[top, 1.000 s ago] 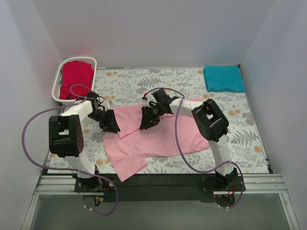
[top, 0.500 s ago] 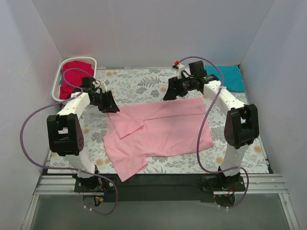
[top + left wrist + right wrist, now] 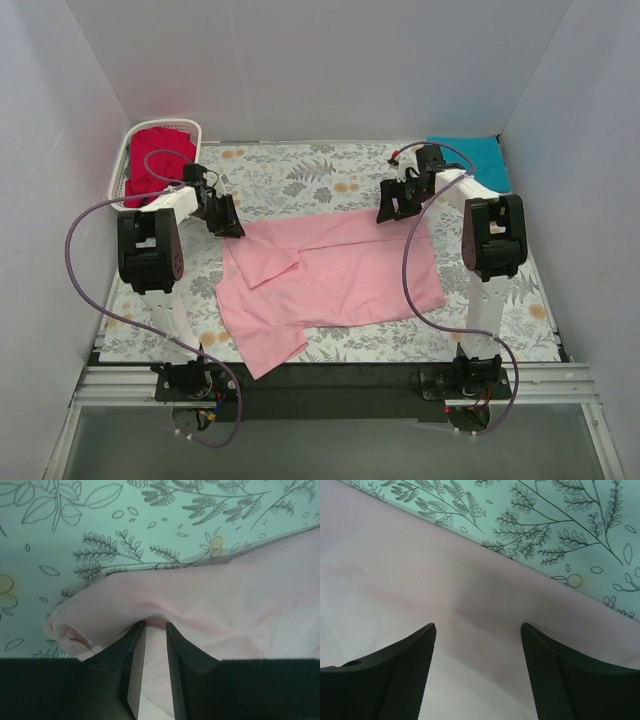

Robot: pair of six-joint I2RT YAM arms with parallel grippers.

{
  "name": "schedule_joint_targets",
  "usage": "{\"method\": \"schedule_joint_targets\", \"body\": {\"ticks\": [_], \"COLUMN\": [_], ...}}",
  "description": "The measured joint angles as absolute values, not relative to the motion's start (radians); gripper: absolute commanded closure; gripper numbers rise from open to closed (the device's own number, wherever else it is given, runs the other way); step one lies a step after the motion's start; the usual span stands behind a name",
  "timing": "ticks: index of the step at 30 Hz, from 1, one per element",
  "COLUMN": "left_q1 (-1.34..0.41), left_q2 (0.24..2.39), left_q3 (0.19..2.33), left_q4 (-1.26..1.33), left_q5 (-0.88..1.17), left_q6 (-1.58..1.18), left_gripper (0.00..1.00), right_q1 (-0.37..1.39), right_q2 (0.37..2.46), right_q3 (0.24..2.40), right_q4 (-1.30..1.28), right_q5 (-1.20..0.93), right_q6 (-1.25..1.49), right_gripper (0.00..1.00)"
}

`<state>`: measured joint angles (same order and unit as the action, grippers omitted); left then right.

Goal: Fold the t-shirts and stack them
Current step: Fold the tshirt

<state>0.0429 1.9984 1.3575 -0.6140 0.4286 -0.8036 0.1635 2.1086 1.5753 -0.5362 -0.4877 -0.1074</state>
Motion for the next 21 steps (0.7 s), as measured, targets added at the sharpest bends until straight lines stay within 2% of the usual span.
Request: {"method": "schedule_joint_targets", "body": {"ticks": [4,9,13,17,19,20,21], "left_q1": [0.044,0.043,0.046,0.051,0.054,0.056,0.058], "left_q2": [2.064,2.206,2.305,2.336,2.310,2.286,2.252], "left_q3": [1.444,1.660,1.830,1.952,1.982,1.981,1.975], "left_q4": [-0.627,-0.644,-0.670,-0.740,-0.766,-0.783,-0.802], "left_q5": [0.430,0.434,0.457,0.517,0.570,0.591,0.614], "left_q6": [-0.801,-0.793,-0.776,-0.737,-0.711,-0.693,-0.675], "left_gripper": [0.78,0.79,0.71,0.63,0.62,0.62,0.62], "right_q1": [0.128,0.094,0.091,0.091,0.092,0.094,0.095], "right_q2": [2.161,2.243,2.306,2.275,2.215,2.164,2.101], "right_q3": [1.632,1.761,1.876,1.903,1.892,1.868,1.841], "right_q4": [-0.545,-0.551,-0.554,-0.587,-0.619,-0.635,-0.661], "right_q5": [-0.475,-0.463,-0.455,-0.482,-0.500,-0.504,-0.506], "right_q6": [-0.105,-0.105,-0.116,-0.162,-0.199,-0.232,-0.267], "right_gripper": [0.24,0.22,0.18,0.18,0.23,0.28,0.39]}}
